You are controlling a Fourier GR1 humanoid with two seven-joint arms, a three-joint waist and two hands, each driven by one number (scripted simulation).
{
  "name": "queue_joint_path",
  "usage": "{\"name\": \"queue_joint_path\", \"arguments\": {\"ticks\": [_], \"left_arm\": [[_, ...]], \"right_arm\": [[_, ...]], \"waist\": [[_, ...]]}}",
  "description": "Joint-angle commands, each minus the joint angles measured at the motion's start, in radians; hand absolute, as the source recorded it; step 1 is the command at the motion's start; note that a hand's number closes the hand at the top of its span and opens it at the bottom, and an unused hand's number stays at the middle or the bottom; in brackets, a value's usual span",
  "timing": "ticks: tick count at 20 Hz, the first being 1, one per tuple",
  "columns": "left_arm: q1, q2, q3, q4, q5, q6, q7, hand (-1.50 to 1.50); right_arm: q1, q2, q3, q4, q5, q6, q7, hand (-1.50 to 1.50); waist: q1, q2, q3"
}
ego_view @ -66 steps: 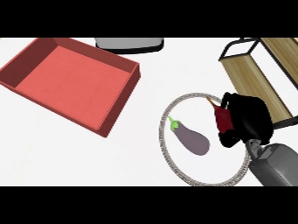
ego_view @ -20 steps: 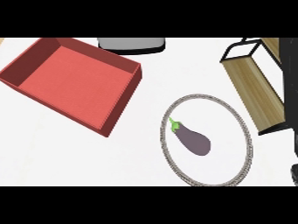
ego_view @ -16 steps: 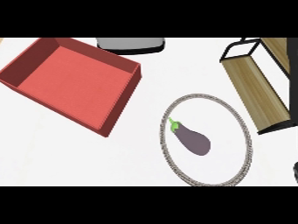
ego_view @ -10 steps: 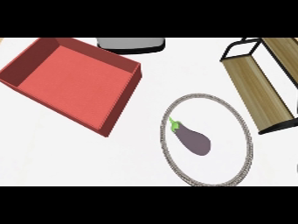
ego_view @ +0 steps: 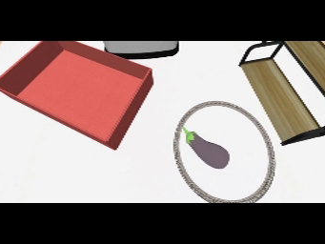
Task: Pick the pear from the placemat and place it in the tiered shelf
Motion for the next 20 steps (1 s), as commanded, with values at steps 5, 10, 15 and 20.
{"name": "queue_joint_path", "arguments": {"ticks": [5,10,15,20], "left_arm": [[-0.239,0.029,0.165,-0.037,-0.070,-0.007,-0.153,0.00],[-0.256,0.040,0.160,-0.023,-0.061,-0.025,-0.166,0.00],[-0.273,0.044,0.151,-0.031,-0.051,-0.011,-0.156,0.00],[-0.260,0.041,0.138,-0.026,-0.041,-0.014,-0.180,0.00]], "right_arm": [[0.044,-0.008,-0.090,0.016,0.032,0.015,0.067,-1.50],[0.049,-0.005,-0.111,-0.006,0.041,-0.031,0.025,-1.50],[0.009,0.024,-0.139,-0.062,0.024,-0.095,0.026,-1.50],[-0.045,0.049,-0.199,-0.139,-0.011,-0.135,0.047,-1.50]], "waist": [[-0.020,-0.002,-0.002],[-0.013,-0.001,-0.002],[-0.009,0.001,0.000],[0.004,-0.011,-0.001]]}}
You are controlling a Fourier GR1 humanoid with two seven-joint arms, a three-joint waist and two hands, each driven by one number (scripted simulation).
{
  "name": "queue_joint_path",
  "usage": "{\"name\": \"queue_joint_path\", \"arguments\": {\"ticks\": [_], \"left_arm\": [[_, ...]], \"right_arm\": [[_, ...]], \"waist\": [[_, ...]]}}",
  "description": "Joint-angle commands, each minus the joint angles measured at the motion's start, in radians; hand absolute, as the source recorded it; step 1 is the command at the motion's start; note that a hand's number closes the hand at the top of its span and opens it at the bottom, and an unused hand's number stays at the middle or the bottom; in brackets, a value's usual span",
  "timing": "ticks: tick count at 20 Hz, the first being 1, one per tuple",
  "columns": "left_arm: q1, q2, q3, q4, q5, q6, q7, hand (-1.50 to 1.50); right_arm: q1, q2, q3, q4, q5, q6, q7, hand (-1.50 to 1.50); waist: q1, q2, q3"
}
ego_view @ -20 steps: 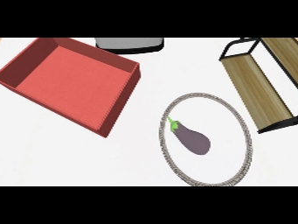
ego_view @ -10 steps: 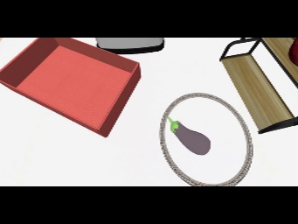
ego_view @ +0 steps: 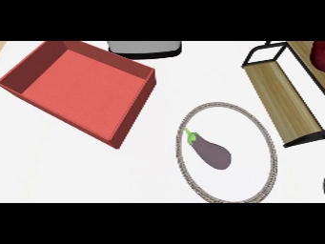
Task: Pick the pear from the placemat and place it in the tiered shelf
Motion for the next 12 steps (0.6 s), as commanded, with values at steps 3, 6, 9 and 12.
{"name": "queue_joint_path", "arguments": {"ticks": [3,6,9,12], "left_arm": [[-0.244,0.019,0.169,-0.028,-0.062,-0.006,-0.131,0.00],[-0.238,0.029,0.157,-0.051,-0.052,-0.006,-0.123,0.00],[-0.255,0.032,0.154,-0.024,-0.051,-0.002,-0.118,0.00],[-0.234,0.030,0.156,-0.029,-0.039,0.021,-0.124,0.00]], "right_arm": [[-0.030,0.040,-0.049,-0.091,-0.043,-0.097,0.048,-1.50],[-0.057,0.054,-0.035,-0.162,-0.038,-0.121,0.037,-1.50],[-0.109,0.058,-0.012,-0.203,-0.023,-0.106,0.030,-1.50],[-0.137,0.050,-0.008,-0.272,0.002,-0.083,0.039,-1.50]], "waist": [[-0.024,-0.004,-0.001],[-0.027,-0.011,-0.001],[-0.037,-0.012,-0.006],[-0.051,-0.026,-0.006]]}}
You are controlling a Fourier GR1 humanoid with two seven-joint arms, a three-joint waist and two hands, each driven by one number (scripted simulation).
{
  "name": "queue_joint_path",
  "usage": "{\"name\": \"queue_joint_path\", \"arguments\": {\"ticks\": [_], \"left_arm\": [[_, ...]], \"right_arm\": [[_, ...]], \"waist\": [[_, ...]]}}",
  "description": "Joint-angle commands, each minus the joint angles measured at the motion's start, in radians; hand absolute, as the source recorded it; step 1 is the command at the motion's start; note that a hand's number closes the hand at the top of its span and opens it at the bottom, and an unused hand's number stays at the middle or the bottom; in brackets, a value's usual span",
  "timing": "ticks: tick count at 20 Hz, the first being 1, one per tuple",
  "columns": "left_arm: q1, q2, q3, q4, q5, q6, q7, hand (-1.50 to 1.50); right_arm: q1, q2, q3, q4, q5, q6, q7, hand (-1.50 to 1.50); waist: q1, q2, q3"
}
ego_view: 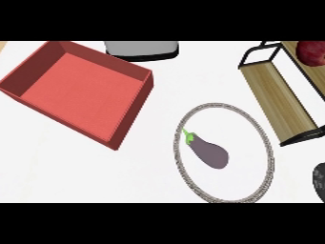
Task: Pick the pear from the placemat and place it in the tiered shelf
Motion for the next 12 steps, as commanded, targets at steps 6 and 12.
{"name": "queue_joint_path", "arguments": {"ticks": [6,12], "left_arm": [[-0.200,0.033,0.161,-0.036,-0.049,0.022,-0.119,0.00],[-0.150,0.045,0.152,-0.049,-0.034,0.056,-0.129,0.00]], "right_arm": [[-0.064,0.044,0.049,-0.182,0.117,0.085,0.091,-1.50],[-0.096,0.100,0.058,-0.271,0.169,0.213,0.085,-1.50]], "waist": [[-0.076,-0.031,-0.009],[-0.107,-0.061,-0.009]]}}
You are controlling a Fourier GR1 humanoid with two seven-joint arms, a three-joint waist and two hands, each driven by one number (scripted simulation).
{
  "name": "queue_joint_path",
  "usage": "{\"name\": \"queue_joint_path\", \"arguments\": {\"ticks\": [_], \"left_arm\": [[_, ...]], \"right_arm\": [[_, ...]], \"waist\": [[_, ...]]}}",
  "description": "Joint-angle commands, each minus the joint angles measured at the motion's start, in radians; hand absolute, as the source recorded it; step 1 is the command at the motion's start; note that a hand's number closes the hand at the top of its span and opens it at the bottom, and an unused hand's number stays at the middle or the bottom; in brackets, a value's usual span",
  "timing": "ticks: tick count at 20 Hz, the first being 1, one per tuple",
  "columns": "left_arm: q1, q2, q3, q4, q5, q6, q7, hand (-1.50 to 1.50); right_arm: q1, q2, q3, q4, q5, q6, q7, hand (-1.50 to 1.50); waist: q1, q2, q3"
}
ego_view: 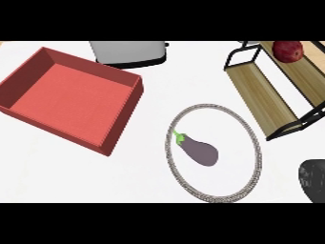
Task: Pick the pear from the placemat and place it in the tiered shelf
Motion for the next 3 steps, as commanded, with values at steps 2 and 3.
{"name": "queue_joint_path", "arguments": {"ticks": [2,3], "left_arm": [[-0.178,0.035,0.155,-0.032,-0.063,0.003,-0.121,0.00],[-0.168,0.033,0.152,-0.045,-0.057,0.015,-0.118,0.00]], "right_arm": [[-0.045,0.041,0.029,-0.093,0.059,0.139,0.067,-1.50],[-0.066,0.039,0.031,-0.106,0.065,0.159,0.060,-1.50]], "waist": [[-0.048,-0.023,-0.004],[-0.060,-0.032,-0.004]]}}
